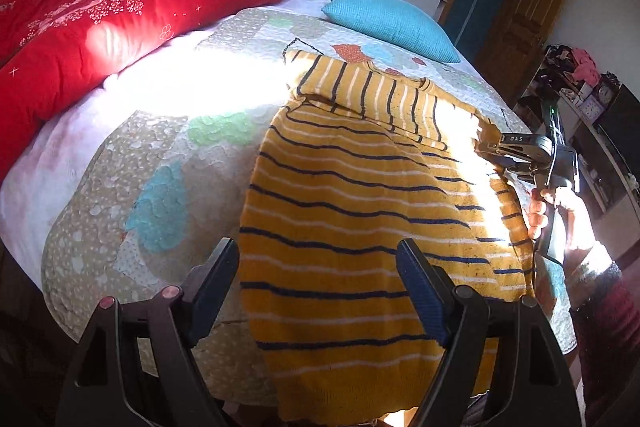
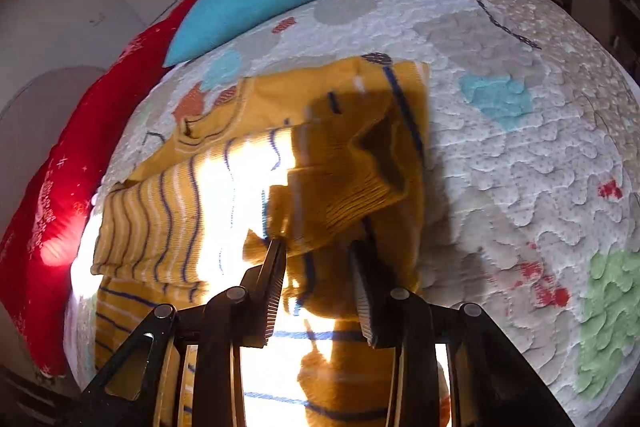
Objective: Fold small clothes
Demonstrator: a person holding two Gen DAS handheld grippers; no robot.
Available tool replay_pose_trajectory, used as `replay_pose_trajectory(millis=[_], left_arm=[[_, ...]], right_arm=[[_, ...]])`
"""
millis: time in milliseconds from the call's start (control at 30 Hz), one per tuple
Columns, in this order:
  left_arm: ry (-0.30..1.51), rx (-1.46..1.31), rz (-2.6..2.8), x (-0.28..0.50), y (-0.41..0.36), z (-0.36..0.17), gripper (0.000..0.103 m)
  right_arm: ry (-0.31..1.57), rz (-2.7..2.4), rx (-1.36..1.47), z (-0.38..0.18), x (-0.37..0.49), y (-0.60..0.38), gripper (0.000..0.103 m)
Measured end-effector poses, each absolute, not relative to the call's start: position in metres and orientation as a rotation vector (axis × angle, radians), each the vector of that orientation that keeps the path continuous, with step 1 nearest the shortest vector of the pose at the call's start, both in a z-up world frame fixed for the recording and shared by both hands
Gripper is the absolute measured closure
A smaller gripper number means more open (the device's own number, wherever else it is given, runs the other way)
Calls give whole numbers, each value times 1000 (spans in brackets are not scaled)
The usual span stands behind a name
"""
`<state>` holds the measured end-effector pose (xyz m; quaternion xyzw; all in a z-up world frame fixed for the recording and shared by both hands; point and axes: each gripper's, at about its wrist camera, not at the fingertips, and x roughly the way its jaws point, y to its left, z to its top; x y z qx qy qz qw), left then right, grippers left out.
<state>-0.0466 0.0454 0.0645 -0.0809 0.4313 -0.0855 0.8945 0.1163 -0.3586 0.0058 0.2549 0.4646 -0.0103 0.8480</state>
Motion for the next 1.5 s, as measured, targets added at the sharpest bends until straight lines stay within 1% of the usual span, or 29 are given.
replay_pose_trajectory(millis=[33, 67, 133, 167, 300, 367, 433, 500, 667, 800, 933, 1000, 1100, 1233, 1333, 1400, 1500], left_arm=[[898, -166, -172, -46, 47, 63, 23], [901, -163, -168, -46, 49, 62, 23], [904, -159, -159, -45, 52, 59, 23], [907, -159, -156, -45, 53, 58, 23], [925, -171, -157, -43, 51, 54, 23], [926, -165, -155, -45, 47, 54, 23], [925, -158, -157, -49, 41, 54, 23], [928, -156, -168, -55, 35, 55, 23], [921, -108, -181, -69, 19, 60, 23], [910, -70, -183, -71, 11, 65, 22], [900, -31, -179, -74, 6, 66, 22], [895, -14, -169, -76, 6, 65, 22], [896, -15, -165, -76, 8, 65, 22], [899, -17, -162, -76, 10, 65, 22], [898, -20, -160, -75, 11, 64, 22], [900, -23, -154, -75, 12, 63, 22], [909, -25, -151, -73, 12, 61, 22]], right_arm=[[971, -34, 568, 5, 114, -371, 90], [961, -86, 560, 11, 108, -380, 87], [930, -233, 439, 31, 91, -392, 54], [903, -239, 399, 42, 81, -396, 52], [874, -173, 307, 82, 32, -411, 51], [869, -181, 199, 99, 4, -408, 46], [863, -192, 107, 110, -28, -402, 37], [864, -176, 101, 112, -60, -396, 36], [873, -81, 271, 86, -126, -371, 36], [859, -58, 332, 63, -150, -343, 36], [844, -32, 382, 59, -150, -326, 36], [847, -34, 336, 62, -147, -319, 36], [839, -101, 189, 73, -147, -313, 36], [826, -193, 21, 91, -150, -325, 35], [822, -296, -176, 106, -150, -340, 30], [826, -372, -281, 113, -150, -351, 29], [838, -414, -310, 118, -156, -361, 25]])
